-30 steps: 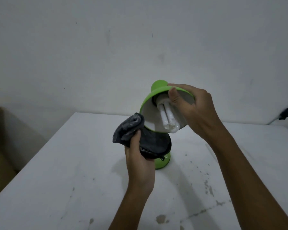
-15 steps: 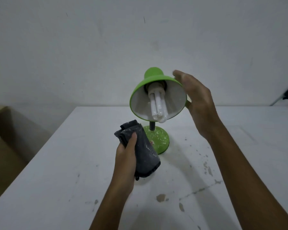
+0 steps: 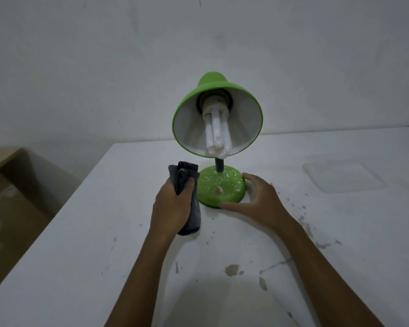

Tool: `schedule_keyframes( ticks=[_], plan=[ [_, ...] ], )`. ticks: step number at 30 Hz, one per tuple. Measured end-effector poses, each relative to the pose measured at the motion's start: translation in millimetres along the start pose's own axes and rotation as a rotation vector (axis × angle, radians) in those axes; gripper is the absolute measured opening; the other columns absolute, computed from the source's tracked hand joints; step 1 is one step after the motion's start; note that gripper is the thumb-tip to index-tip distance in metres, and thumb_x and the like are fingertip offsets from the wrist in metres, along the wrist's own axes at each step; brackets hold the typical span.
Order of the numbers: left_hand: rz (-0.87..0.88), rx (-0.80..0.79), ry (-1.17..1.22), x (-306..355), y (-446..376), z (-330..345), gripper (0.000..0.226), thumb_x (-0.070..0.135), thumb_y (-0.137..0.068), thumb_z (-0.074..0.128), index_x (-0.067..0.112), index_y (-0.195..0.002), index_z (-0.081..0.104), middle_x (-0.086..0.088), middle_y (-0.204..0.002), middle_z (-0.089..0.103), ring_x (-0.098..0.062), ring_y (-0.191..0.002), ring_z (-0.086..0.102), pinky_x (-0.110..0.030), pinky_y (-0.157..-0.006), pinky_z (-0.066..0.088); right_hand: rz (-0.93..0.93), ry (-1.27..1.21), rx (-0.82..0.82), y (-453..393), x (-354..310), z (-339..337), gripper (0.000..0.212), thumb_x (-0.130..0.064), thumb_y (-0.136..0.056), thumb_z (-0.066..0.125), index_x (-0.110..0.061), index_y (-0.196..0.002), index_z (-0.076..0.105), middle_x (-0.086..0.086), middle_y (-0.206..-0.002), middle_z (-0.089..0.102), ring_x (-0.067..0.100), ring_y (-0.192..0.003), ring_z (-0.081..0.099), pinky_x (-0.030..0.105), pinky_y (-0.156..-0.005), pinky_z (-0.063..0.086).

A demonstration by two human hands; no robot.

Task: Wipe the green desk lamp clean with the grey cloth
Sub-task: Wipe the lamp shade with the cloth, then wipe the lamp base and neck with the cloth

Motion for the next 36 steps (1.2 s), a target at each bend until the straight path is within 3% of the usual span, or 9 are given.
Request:
schedule_keyframes(
  ticks=[9, 12, 14, 17, 19, 22, 28, 32, 36],
  plan=[
    [0.145, 0.045, -0.369, -5.0, -37.9, -2.1, 0.012, 0.049, -0.098, 0.046, 0.04, -0.095, 0.054, 0.014, -0.088, 0.061, -0.014, -0.084, 0.06, -0.032, -0.071, 0.043, -0.058, 0.089, 0.02, -21.1, 21.3, 9.3, 0.081, -0.066, -0.051, 0.083, -0.033, -0.12, 0.057, -0.02, -0.113, 0.06, -0.003, -0.106, 0.055, 0.01, -0.082, 0.038],
    [0.303, 0.003, -0.369, 6.1, -53.5, 6.9, 0.015, 0.031, -0.102, 0.051, 0.04, -0.099, 0.063, 0.019, -0.085, 0.061, 0.003, -0.078, 0.057, -0.009, -0.063, 0.038, -0.062, 0.092, 0.035, -23.8, 28.0, 11.4, 0.082, -0.064, -0.054, 0.082, -0.031, -0.124, 0.054, -0.019, -0.115, 0.059, 0.0, -0.109, 0.055, 0.019, -0.088, 0.045],
    [0.321, 0.011, -0.356, 11.8, -64.7, 14.8, 0.029, 0.012, -0.099, 0.054, 0.031, -0.078, 0.057, 0.019, -0.072, 0.052, 0.001, -0.065, 0.05, -0.004, -0.057, 0.038, -0.055, 0.096, 0.047, -24.1, 32.6, 13.1, 0.089, -0.066, -0.055, 0.082, -0.029, -0.13, 0.052, -0.016, -0.122, 0.058, 0.005, -0.114, 0.054, 0.028, -0.097, 0.048],
    [0.215, -0.002, -0.337, 7.3, -85.0, 30.7, 0.023, 0.0, -0.093, 0.051, 0.016, -0.076, 0.048, 0.007, -0.071, 0.05, -0.017, -0.073, 0.052, -0.013, -0.055, 0.038, -0.042, 0.113, 0.055, -24.3, 38.9, 16.5, 0.1, -0.074, -0.054, 0.078, -0.029, -0.138, 0.047, -0.013, -0.135, 0.055, 0.011, -0.126, 0.052, 0.04, -0.105, 0.048],
    [0.15, -0.052, -0.249, 1.4, -95.3, 41.7, 0.009, 0.009, -0.096, 0.052, 0.006, -0.089, 0.055, -0.002, -0.084, 0.063, -0.024, -0.084, 0.06, -0.027, -0.065, 0.045, -0.038, 0.113, 0.058, -24.3, 40.2, 18.6, 0.101, -0.076, -0.055, 0.076, -0.029, -0.139, 0.046, -0.011, -0.138, 0.054, 0.012, -0.128, 0.051, 0.042, -0.105, 0.048],
    [0.136, -0.133, -0.189, -3.4, -100.8, 53.9, 0.016, 0.019, -0.097, 0.052, 0.006, -0.097, 0.061, -0.008, -0.091, 0.068, -0.029, -0.091, 0.064, -0.046, -0.082, 0.053, -0.041, 0.105, 0.09, -24.2, 39.4, 18.5, 0.097, -0.074, -0.057, 0.077, -0.028, -0.137, 0.049, -0.012, -0.133, 0.057, 0.01, -0.123, 0.055, 0.04, -0.102, 0.05],
    [0.234, -0.253, -0.313, -7.4, -103.3, 53.1, 0.008, 0.026, -0.098, 0.055, 0.02, -0.1, 0.06, 0.004, -0.093, 0.063, -0.021, -0.095, 0.062, -0.035, -0.083, 0.049, -0.061, 0.102, 0.104, -23.0, 35.4, 18.7, 0.093, -0.07, -0.059, 0.077, -0.028, -0.137, 0.048, -0.014, -0.132, 0.057, 0.009, -0.121, 0.055, 0.038, -0.101, 0.051],
    [0.381, -0.29, -0.408, -10.6, -93.1, 41.9, 0.024, 0.006, -0.095, 0.06, 0.013, -0.117, 0.066, 0.012, -0.096, 0.057, -0.014, -0.093, 0.054, -0.011, -0.072, 0.038, -0.075, 0.101, 0.109, -21.9, 31.9, 16.1, 0.092, -0.066, -0.06, 0.079, -0.025, -0.137, 0.049, -0.013, -0.13, 0.057, 0.007, -0.117, 0.056, 0.033, -0.1, 0.05],
    [0.391, -0.272, -0.456, -5.1, -96.3, 38.0, 0.026, 0.002, -0.093, 0.059, 0.027, -0.087, 0.056, 0.02, -0.077, 0.051, -0.01, -0.076, 0.054, -0.008, -0.062, 0.036, -0.073, 0.097, 0.113, -21.2, 29.7, 15.2, 0.09, -0.065, -0.059, 0.08, -0.027, -0.135, 0.051, -0.015, -0.126, 0.058, 0.007, -0.113, 0.057, 0.03, -0.097, 0.051]
  ],
)
Point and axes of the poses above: each hand's wrist, its own y-axis away from the middle knuckle, its own z-axis out of the palm, x = y × z, the point moved 4 cm from there along -y, towards the middle knuckle
